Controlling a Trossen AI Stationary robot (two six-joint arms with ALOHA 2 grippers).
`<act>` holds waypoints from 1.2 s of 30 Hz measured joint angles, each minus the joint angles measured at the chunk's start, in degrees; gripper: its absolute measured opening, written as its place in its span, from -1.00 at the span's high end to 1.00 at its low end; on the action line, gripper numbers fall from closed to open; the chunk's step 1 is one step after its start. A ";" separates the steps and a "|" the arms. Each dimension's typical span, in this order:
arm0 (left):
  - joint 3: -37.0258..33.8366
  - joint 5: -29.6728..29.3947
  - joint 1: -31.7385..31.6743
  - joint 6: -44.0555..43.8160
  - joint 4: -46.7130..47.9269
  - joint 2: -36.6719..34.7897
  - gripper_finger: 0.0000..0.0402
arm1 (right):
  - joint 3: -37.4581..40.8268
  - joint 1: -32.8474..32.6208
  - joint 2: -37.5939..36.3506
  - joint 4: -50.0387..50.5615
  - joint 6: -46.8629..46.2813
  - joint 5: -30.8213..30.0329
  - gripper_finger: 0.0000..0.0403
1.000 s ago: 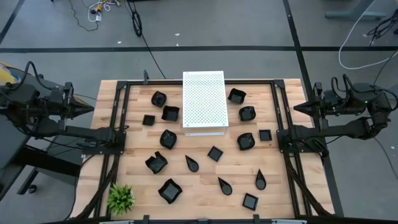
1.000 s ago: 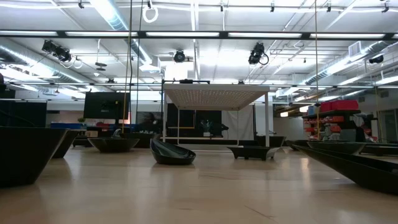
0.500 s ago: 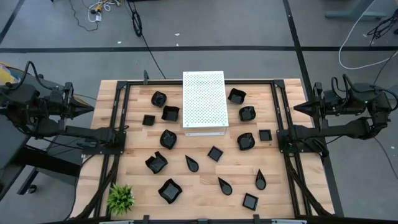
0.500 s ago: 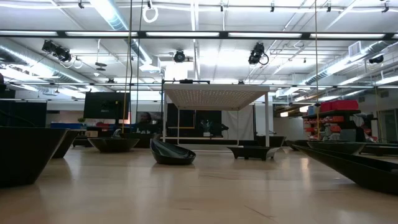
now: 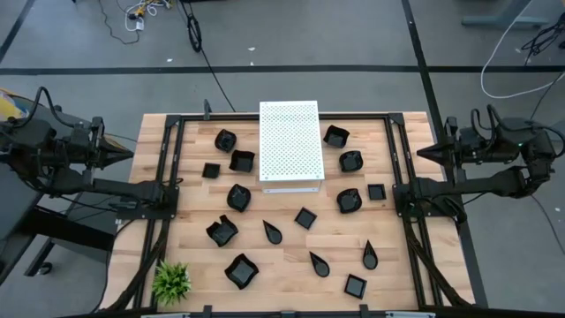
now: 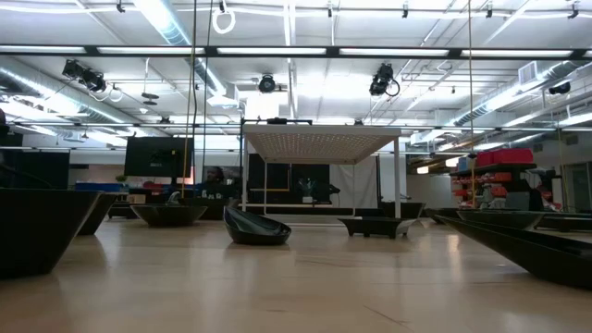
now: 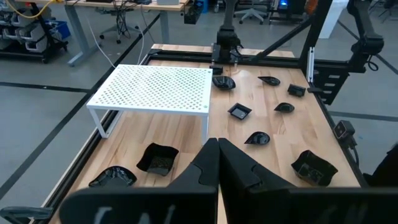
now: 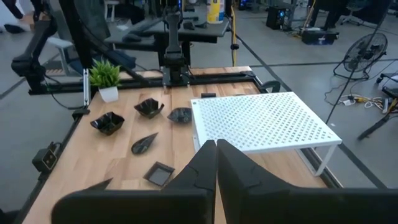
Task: Pick & Place Mini shaped plates
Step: Put the distorted square plate on the shelf
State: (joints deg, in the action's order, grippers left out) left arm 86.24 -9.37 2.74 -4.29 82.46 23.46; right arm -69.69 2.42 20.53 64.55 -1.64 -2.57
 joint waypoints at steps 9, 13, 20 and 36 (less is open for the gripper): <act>0.00 0.00 0.00 0.00 0.00 0.00 0.99 | 0.00 0.00 0.00 -6.14 -7.73 0.00 0.91; 0.00 0.00 0.00 0.00 0.00 0.00 0.99 | 0.00 0.01 0.00 -8.34 -6.07 -0.02 0.91; 0.00 0.00 0.00 0.00 0.00 -0.02 0.99 | 0.00 0.02 1.87 -8.93 -8.62 -5.91 0.91; -0.01 0.00 0.00 0.00 0.00 -0.02 0.99 | 0.00 0.00 10.65 -8.83 -2.78 -7.10 0.91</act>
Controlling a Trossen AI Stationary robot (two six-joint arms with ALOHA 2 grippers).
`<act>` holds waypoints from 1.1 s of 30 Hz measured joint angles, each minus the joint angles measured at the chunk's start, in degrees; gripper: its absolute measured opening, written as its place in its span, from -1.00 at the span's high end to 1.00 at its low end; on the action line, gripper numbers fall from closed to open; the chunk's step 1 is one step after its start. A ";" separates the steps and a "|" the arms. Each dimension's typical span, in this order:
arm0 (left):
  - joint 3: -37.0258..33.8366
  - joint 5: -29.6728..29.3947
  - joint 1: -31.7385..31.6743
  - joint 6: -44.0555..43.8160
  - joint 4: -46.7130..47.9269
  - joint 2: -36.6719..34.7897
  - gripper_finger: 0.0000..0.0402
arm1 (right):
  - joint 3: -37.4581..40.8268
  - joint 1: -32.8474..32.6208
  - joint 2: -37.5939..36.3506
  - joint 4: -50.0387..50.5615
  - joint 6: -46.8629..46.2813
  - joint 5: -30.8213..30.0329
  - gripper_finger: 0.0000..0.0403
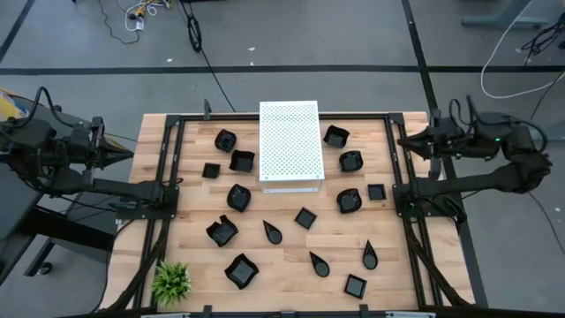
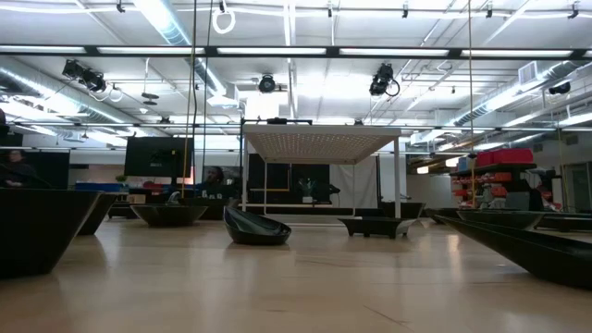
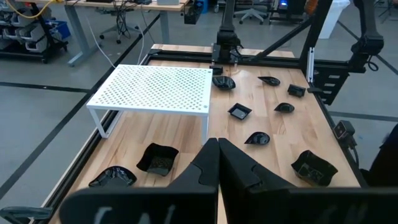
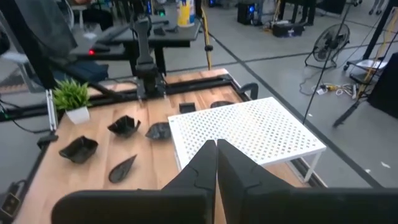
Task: Pick & Place Mini shaped plates
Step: Put the distorted square plate on the shelf
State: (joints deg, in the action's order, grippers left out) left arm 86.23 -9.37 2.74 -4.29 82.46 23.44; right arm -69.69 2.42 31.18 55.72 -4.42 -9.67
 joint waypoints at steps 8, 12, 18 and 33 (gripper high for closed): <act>-0.01 0.00 0.00 0.00 0.00 0.00 0.99 | 0.00 0.02 3.39 -1.08 0.56 0.00 0.91; -0.01 0.00 0.00 0.00 0.00 0.00 0.99 | 0.00 0.01 4.61 -1.31 0.32 0.00 0.91; -0.01 0.00 0.00 0.00 0.00 0.00 0.99 | 0.00 0.02 6.00 -1.26 0.41 0.00 0.91; -0.01 0.00 0.00 0.00 0.00 0.00 0.99 | 0.00 0.00 8.84 -0.59 -0.42 0.07 0.91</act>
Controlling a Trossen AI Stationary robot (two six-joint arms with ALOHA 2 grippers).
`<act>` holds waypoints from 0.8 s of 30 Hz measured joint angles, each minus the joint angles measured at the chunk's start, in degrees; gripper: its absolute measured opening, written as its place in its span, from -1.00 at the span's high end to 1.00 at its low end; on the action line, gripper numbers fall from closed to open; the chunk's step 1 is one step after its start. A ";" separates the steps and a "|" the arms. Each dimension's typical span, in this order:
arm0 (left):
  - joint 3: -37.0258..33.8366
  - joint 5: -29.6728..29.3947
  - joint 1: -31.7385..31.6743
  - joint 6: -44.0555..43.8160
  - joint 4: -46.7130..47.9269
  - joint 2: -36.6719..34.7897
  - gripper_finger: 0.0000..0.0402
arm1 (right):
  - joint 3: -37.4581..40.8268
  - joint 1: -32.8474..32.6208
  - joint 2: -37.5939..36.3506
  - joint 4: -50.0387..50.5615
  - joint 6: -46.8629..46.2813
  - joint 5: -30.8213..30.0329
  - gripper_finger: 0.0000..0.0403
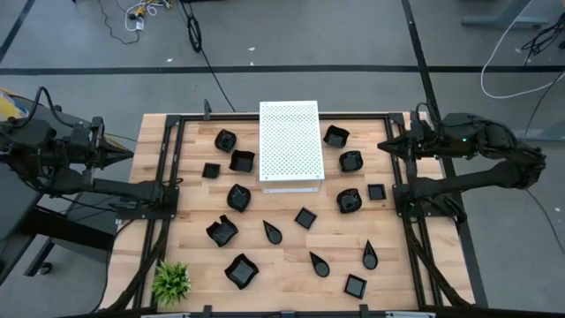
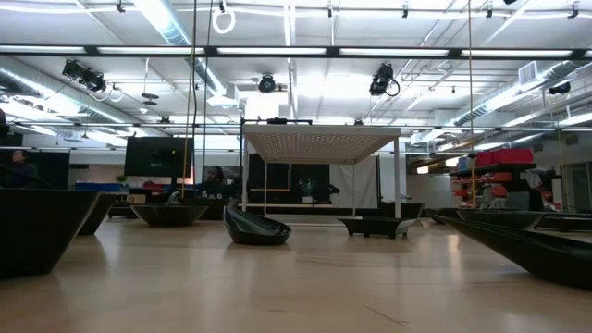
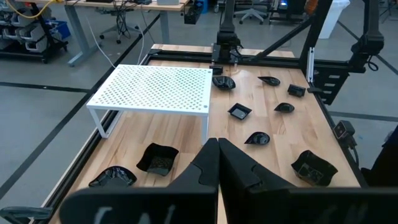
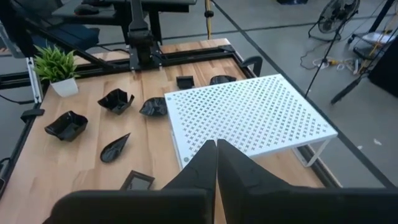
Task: Pick & Place Mini shaped plates
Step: Put the distorted square plate on the shelf
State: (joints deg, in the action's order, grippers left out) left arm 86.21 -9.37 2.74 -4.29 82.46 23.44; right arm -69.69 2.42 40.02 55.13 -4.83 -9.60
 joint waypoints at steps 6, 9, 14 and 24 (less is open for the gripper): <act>0.00 0.00 0.00 0.00 0.00 0.00 0.99 | 0.00 0.02 1.69 0.02 0.35 -0.04 0.91; 0.00 0.00 0.00 0.00 0.00 0.00 0.99 | 0.00 0.74 2.70 -0.17 1.50 -1.81 0.91; 0.00 0.00 0.00 0.00 0.00 0.00 0.99 | 0.00 3.73 3.50 -0.17 1.68 -8.89 0.91; 0.00 0.00 0.00 0.00 0.00 0.00 0.99 | 0.00 5.81 3.79 -2.32 3.80 -9.91 0.91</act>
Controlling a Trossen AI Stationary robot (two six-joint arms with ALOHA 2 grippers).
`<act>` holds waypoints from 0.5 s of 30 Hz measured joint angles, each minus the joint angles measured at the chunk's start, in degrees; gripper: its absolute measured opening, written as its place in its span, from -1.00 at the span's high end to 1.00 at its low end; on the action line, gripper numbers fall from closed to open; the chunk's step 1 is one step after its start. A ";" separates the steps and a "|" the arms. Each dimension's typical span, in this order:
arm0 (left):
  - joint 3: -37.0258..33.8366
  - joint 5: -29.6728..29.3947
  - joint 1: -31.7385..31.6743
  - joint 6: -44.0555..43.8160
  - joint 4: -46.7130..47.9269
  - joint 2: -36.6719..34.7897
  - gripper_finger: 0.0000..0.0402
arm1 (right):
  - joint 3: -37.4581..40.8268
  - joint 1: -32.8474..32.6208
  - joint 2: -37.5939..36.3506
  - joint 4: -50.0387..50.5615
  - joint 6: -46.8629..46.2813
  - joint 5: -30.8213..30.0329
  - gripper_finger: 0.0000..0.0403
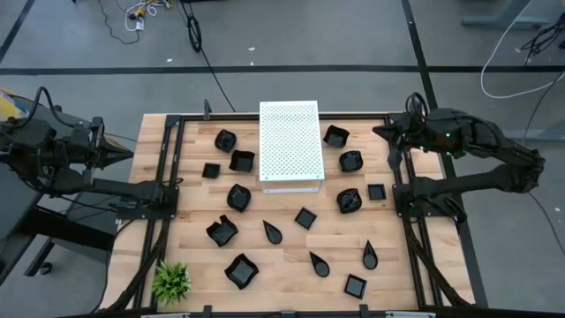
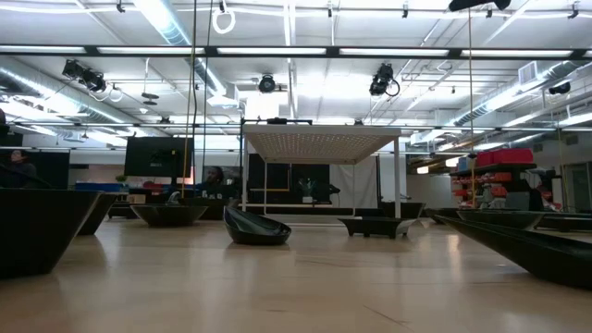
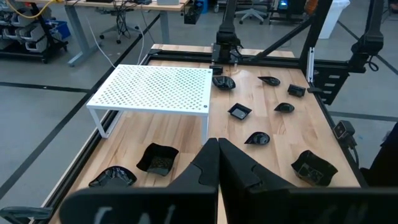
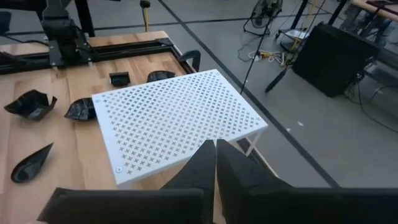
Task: Pick & Place Mini shaped plates
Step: Put the distorted square plate on the shelf
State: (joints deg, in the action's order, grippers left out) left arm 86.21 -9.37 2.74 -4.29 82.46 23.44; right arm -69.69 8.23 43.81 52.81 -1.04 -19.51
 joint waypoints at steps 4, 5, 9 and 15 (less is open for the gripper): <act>0.00 0.00 0.00 0.00 0.00 0.00 0.99 | 0.00 0.00 0.14 -0.49 -0.33 -0.02 0.91; 0.00 0.00 0.00 0.00 0.00 0.00 0.99 | 0.00 0.00 0.24 -0.52 -0.77 -0.17 0.91; 0.01 0.00 0.00 0.00 0.00 0.00 0.99 | 0.00 0.00 1.25 -0.53 -2.99 -3.98 0.91; 0.00 0.00 0.00 0.00 0.00 0.00 0.99 | 0.00 0.11 4.30 -0.50 -8.24 -10.45 0.91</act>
State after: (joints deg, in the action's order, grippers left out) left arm 86.21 -9.37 2.74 -4.29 82.46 23.44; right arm -69.69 8.34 48.11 52.31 -9.27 -29.96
